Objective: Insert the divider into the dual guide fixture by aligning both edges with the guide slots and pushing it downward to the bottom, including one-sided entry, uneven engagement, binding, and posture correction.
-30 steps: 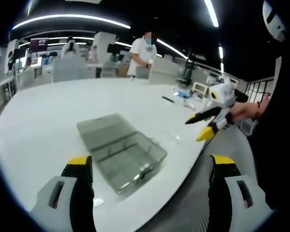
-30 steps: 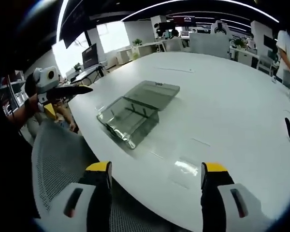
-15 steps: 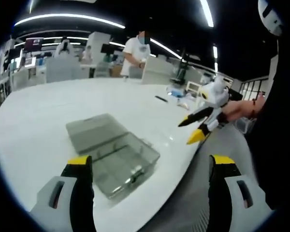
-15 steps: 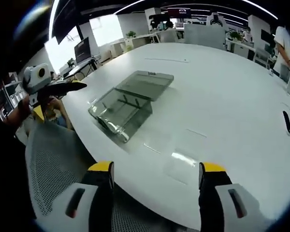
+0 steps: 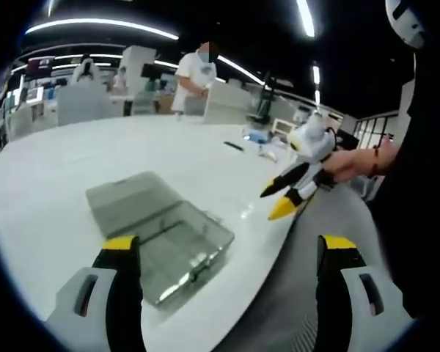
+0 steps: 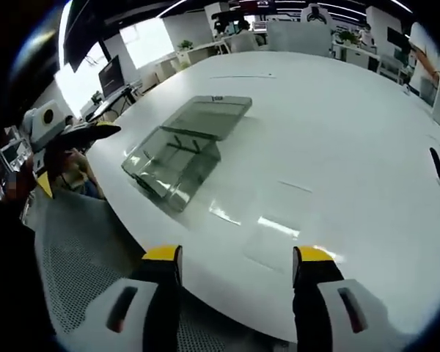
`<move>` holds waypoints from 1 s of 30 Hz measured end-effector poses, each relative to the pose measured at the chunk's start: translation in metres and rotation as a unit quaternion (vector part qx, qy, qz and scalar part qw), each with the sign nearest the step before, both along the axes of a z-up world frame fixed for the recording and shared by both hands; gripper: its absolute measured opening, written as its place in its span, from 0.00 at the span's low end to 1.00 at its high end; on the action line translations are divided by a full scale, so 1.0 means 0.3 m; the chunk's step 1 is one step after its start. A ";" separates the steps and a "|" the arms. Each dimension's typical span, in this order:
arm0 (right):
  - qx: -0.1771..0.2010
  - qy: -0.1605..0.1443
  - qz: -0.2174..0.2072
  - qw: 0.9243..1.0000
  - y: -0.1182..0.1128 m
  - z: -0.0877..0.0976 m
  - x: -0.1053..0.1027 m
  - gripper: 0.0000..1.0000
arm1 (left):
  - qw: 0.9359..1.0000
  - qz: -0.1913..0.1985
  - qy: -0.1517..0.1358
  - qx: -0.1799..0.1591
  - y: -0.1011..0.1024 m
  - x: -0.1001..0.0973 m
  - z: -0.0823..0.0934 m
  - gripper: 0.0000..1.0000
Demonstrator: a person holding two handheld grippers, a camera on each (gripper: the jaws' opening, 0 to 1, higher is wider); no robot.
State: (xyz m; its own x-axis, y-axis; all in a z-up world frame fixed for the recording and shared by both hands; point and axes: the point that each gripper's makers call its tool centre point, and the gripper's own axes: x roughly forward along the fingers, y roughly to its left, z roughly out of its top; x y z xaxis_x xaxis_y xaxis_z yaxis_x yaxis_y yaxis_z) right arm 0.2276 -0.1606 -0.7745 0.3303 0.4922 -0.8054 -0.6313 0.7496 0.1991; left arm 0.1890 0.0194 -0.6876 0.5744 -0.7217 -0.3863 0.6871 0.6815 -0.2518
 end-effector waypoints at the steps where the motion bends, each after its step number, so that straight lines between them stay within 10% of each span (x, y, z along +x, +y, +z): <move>1: 0.000 0.003 -0.002 1.000 -0.001 -0.004 0.001 0.57 | 1.000 0.000 0.000 -0.002 -0.001 0.001 0.001 0.99; 30: -0.043 0.030 -0.034 0.998 -0.040 -0.085 0.027 0.49 | 1.000 -0.022 0.005 -0.005 -0.062 0.034 -0.012 0.99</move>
State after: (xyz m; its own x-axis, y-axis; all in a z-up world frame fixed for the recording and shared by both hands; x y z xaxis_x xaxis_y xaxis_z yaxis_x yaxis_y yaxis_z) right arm 0.2356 -0.1727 -0.8000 0.3102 0.3988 -0.8630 -0.5676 0.8059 0.1684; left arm 0.1990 0.0008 -0.6912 0.5379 -0.7502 -0.3845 0.7145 0.6478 -0.2644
